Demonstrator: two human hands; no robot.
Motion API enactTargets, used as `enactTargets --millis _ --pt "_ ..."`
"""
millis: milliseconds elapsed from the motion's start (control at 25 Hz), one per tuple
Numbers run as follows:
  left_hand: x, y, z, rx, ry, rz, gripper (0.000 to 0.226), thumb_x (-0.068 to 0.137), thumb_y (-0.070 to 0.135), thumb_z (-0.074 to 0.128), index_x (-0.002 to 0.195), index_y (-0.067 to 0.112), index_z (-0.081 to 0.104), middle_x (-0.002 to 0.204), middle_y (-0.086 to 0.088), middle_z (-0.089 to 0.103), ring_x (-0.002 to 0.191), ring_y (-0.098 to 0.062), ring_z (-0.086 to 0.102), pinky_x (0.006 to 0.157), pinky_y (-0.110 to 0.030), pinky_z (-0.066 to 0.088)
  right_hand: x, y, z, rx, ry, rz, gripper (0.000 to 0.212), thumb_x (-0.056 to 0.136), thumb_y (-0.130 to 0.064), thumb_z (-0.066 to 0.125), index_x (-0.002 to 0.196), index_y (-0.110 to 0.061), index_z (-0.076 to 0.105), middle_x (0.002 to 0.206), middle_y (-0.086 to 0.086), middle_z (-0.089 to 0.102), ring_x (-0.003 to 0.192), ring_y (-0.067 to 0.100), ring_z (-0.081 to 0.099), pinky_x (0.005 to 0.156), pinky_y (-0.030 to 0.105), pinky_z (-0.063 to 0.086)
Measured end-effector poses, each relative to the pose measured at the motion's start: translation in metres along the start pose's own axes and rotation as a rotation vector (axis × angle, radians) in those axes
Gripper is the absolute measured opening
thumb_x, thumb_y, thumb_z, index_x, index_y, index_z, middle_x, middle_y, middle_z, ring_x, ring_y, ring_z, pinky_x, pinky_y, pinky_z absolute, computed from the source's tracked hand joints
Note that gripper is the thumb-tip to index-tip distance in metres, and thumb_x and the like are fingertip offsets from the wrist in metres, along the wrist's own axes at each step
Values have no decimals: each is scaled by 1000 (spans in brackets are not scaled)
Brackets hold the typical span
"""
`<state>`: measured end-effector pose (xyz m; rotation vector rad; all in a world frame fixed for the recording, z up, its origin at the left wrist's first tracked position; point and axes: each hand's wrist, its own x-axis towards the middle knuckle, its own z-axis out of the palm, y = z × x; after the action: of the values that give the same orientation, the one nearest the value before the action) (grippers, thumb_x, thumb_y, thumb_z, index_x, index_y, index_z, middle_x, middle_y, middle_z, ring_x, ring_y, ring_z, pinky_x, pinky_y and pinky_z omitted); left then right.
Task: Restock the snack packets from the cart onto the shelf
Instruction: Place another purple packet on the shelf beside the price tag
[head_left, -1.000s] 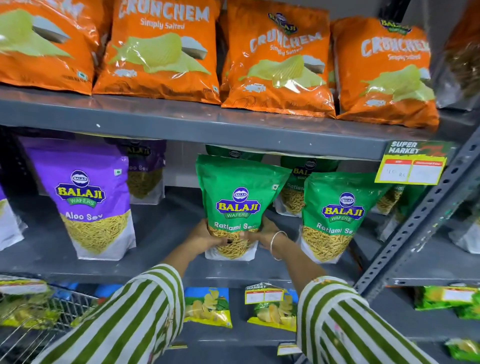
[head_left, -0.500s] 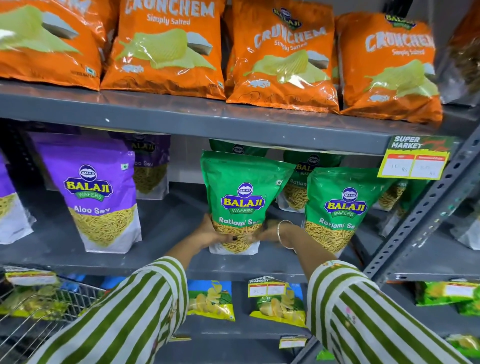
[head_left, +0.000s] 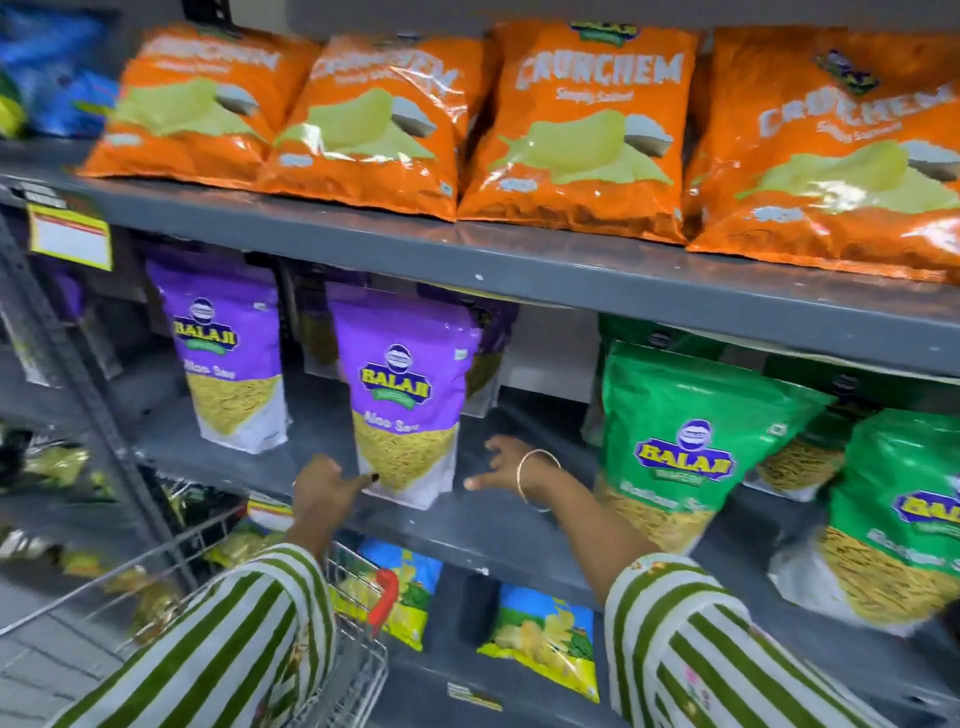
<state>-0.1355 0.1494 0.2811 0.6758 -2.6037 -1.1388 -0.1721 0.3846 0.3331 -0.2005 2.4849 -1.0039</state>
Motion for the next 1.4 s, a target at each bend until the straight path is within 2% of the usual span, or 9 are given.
enactTargets --millis 160,280,400,600,720,840,1080,1280,1400 --pt "52 1 -3 -538 -311 52 67 66 -6 72 125 1 41 121 -7 46 118 -16 42 99 -27 43 46 -29 47 421 207 -89 91 52 -17 88 129 -5 40 130 13 56 119 27 54 96 37 49" --pt "73 2 8 -546 -417 108 50 58 2 80 99 9 53 111 -8 61 102 -20 57 74 -15 52 51 -38 57 539 349 -101 68 61 3 80 121 -1 48 113 9 62 103 23 58 78 24 51" --pt "70 -2 8 -599 -398 93 43 61 -9 74 83 19 50 103 -11 59 92 -20 57 76 -18 52 52 -40 63 482 435 -59 68 54 -12 86 115 -8 55 113 13 67 103 28 63 92 42 52" --pt "60 -2 -8 -563 -503 95 63 68 0 73 122 14 45 122 -5 52 118 -17 47 98 -35 43 34 -57 54 8 121 129 79 55 -37 83 124 -13 52 126 10 61 105 24 61 96 35 48" --pt "59 -19 -35 -493 -240 65 46 73 9 71 116 6 55 110 5 64 106 -3 54 98 -36 41 20 -95 47 -475 -250 392 42 82 -37 63 112 -13 46 95 13 60 106 30 58 91 39 48" --pt "80 -49 -82 -500 128 -26 34 70 12 74 98 -3 62 102 -18 70 99 -30 65 86 -38 46 48 -143 84 -385 -442 420 46 85 -45 53 102 -2 55 94 16 63 67 22 58 71 35 46" --pt "172 -95 -153 -535 71 -55 71 73 4 70 133 -4 34 133 -11 45 120 -26 48 94 -34 40 126 -217 153 -35 128 -92 84 75 -31 72 139 0 26 144 19 40 130 31 43 102 36 39" --pt "214 -119 -151 -686 -239 -52 60 74 13 70 129 12 44 122 -7 59 100 -6 61 86 -22 46 174 -236 181 381 216 -92 72 66 -26 79 126 -10 43 127 12 57 117 30 55 96 37 47" --pt "215 -118 -143 -774 -227 -70 54 76 8 67 126 13 46 120 -10 60 109 -20 59 74 -30 50 177 -236 191 357 354 -59 64 65 -31 79 119 -12 52 123 15 62 113 35 58 95 41 48"
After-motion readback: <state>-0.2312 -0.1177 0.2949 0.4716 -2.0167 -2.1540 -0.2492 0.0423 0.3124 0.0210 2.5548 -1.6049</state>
